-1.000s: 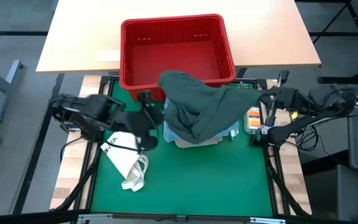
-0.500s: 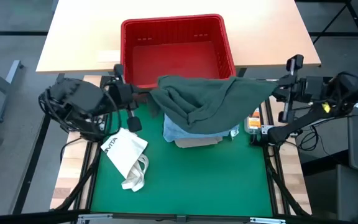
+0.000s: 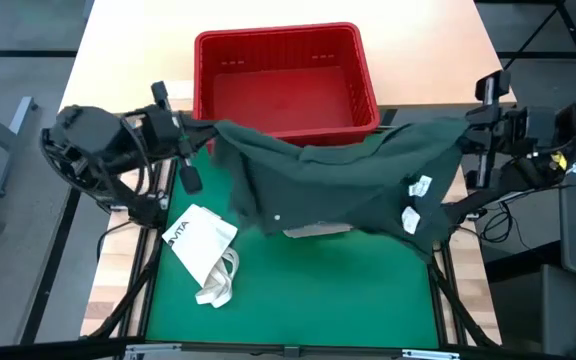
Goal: Fold laundry
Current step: Fold the green polo shirt
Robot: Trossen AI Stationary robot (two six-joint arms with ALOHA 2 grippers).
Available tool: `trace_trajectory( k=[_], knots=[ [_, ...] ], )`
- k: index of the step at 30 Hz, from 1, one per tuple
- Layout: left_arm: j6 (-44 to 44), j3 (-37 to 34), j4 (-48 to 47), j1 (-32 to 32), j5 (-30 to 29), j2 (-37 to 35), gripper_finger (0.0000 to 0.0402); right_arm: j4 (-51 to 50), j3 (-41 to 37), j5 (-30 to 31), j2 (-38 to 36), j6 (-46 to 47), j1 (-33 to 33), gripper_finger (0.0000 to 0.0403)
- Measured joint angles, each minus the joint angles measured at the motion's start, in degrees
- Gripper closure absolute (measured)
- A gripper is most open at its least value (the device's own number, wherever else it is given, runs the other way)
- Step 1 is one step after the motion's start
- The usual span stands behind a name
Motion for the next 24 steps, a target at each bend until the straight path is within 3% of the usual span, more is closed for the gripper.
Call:
trace_trajectory(
  k=[2,8,15,19,24],
  knots=[
    [-2.2,0.0,-1.4,0.0,1.4,-0.6,0.0401,-1.7,0.0,-0.3,0.5,1.5,0.0,0.0402],
    [-13.5,0.0,-10.0,-0.6,14.0,-1.9,0.0401,-8.8,0.0,-5.8,2.9,8.0,0.0,0.0402],
    [-22.6,0.0,-14.6,-4.2,21.2,-1.9,0.0401,-10.0,-0.1,-11.3,7.4,14.5,0.0,0.0402],
    [-25.0,0.0,-14.5,-7.5,22.8,-2.0,0.0401,-8.7,-0.1,-15.9,9.2,17.6,1.5,0.0402],
    [-28.8,0.0,-14.5,-11.9,22.9,-3.1,0.0401,-8.1,-0.1,-15.6,10.8,19.4,6.1,0.0402]
  ],
)
